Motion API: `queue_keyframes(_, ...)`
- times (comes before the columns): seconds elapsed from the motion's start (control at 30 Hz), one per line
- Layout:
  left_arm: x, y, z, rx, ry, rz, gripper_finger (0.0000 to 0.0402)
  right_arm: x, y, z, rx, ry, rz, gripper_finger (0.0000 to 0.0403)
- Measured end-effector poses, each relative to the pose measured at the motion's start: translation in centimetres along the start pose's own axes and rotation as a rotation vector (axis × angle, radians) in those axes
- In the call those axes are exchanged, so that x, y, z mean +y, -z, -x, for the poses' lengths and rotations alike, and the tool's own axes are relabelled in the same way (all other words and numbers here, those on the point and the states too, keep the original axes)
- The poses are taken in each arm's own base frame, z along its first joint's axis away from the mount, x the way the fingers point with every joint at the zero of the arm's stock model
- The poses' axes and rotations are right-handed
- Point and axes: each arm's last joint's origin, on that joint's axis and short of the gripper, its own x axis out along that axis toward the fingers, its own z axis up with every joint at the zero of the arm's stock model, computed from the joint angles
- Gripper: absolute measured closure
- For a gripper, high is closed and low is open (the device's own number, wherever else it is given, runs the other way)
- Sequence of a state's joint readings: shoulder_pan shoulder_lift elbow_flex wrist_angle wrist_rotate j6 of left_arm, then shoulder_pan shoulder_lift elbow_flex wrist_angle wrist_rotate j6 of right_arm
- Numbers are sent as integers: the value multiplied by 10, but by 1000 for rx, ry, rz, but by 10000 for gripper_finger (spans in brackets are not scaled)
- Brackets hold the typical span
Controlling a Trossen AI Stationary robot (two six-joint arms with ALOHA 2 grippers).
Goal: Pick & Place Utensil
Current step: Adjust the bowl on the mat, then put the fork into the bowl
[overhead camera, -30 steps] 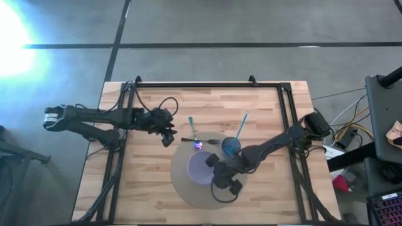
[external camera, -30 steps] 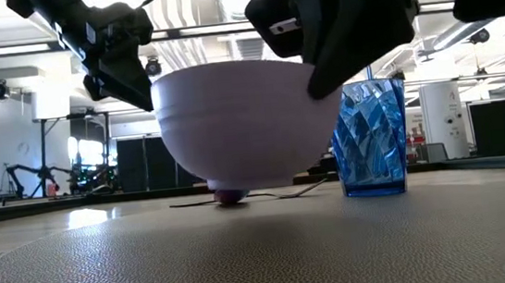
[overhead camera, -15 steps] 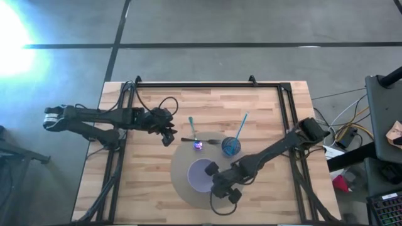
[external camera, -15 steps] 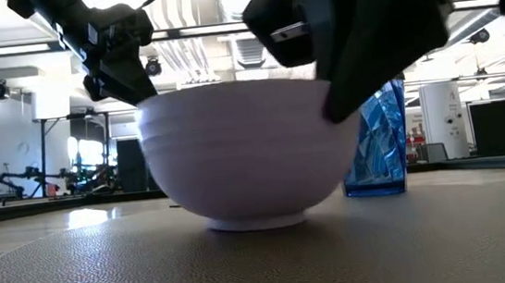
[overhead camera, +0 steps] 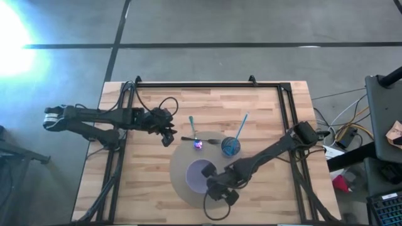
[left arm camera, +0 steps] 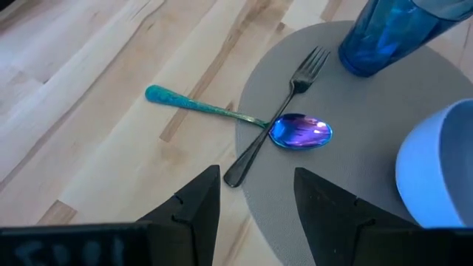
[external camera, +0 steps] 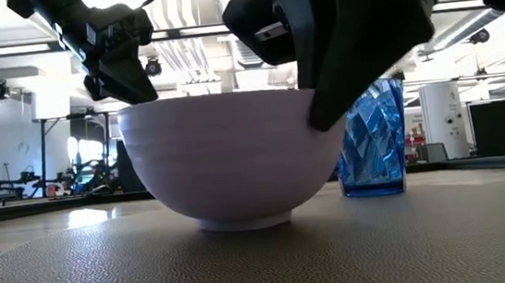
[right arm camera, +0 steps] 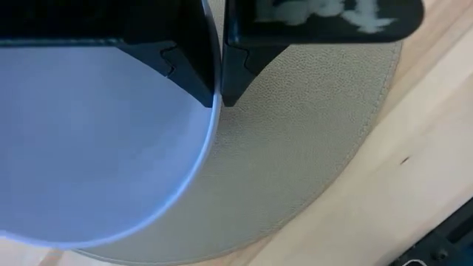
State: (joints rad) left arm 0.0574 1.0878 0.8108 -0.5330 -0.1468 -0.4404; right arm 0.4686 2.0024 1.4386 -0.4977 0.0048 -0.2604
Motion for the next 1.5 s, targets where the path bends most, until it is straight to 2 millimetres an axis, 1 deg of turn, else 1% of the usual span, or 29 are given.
queue_keyframes(0.13,0,0,0,0,0,0,236,-2,-3,10,-18,2,-36,390)
queue_keyframes(0.2,0,0,0,1,0,0,236,-4,-3,12,-22,4,-54,390)
queue_keyframes(0.5,0,0,0,1,-1,0,236,-4,1,4,14,-1,-62,390)
queue_keyframes(0.83,0,0,0,2,-1,-2,236,-4,1,6,9,-5,-128,386)
queue_keyframes(0.93,0,0,0,2,-1,-26,236,-5,2,6,15,-10,-160,367)
queue_keyframes(1.2,0,0,0,-2,-11,-67,236,-4,3,7,34,-13,-192,300)
queue_keyframes(1.4,2,-1,0,-29,-80,-123,236,-4,3,21,43,-14,-221,271)
queue_keyframes(1.5,4,-1,0,-40,-119,-132,236,-5,0,34,17,-9,-252,263)
